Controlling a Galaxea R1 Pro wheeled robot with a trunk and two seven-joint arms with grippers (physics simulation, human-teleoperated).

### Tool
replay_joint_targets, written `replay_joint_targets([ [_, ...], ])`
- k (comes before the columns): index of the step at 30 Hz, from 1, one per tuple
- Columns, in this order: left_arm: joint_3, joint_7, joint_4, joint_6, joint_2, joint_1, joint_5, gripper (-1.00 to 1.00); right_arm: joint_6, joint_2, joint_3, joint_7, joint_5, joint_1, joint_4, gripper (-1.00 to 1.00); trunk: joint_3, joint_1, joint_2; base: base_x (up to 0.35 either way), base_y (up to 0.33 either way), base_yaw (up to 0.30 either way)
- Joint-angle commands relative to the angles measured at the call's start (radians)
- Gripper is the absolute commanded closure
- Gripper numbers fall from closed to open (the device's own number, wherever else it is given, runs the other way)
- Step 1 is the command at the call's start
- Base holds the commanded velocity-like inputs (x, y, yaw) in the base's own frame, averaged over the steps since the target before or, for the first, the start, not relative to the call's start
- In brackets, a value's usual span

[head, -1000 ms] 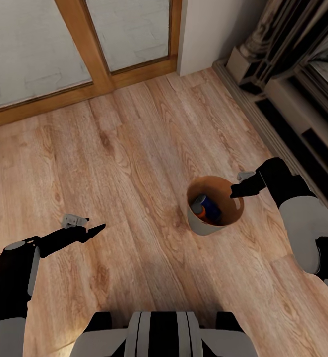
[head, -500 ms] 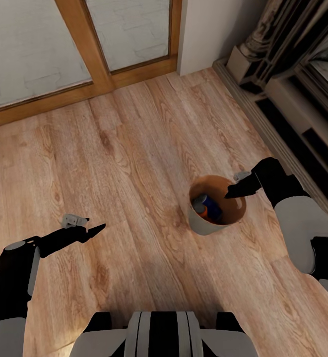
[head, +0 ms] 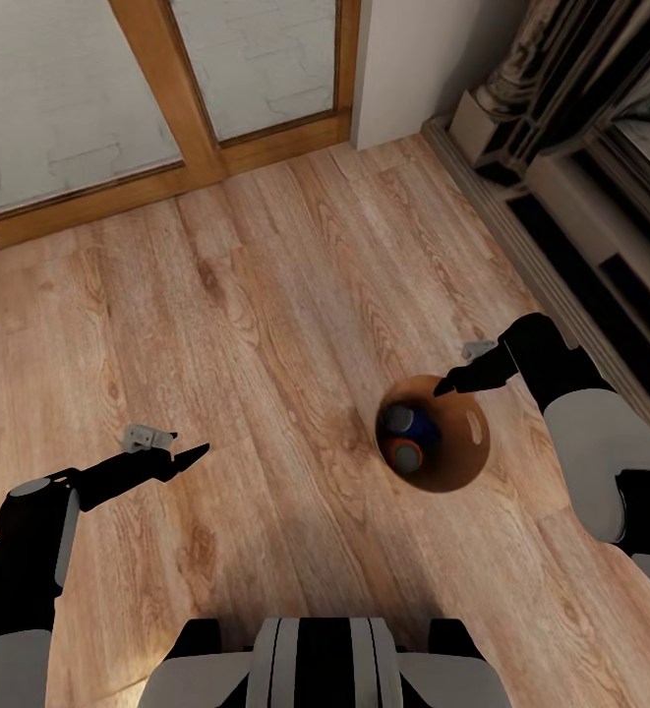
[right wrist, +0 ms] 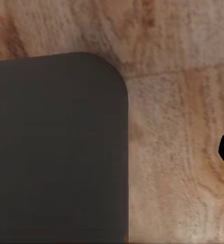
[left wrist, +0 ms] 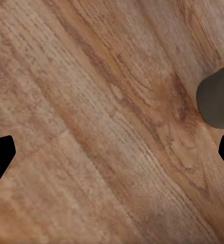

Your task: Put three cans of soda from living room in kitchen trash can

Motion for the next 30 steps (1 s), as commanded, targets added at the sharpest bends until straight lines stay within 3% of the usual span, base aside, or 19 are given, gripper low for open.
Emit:
replay_joint_targets([
  [1,0.000,0.000,0.000,0.000,0.000,0.000,0.000,-1.00,0.000,0.000,0.000,-0.002,-0.001,0.000,0.000,-1.00,0.000,0.000,0.000,0.000,0.000,0.000],
  [25,0.001,0.001,0.000,-0.001,-0.001,0.000,0.000,-1.00,0.000,0.000,0.002,-0.002,-0.001,0.001,-0.002,-1.00,0.000,0.000,0.000,0.000,0.000,0.000],
  [30,0.000,0.002,0.000,0.001,-0.001,0.000,-0.005,-1.00,0.000,0.000,0.002,-0.002,-0.001,0.001,-0.002,-1.00,0.016,-0.019,0.035,0.000,0.000,0.000],
])
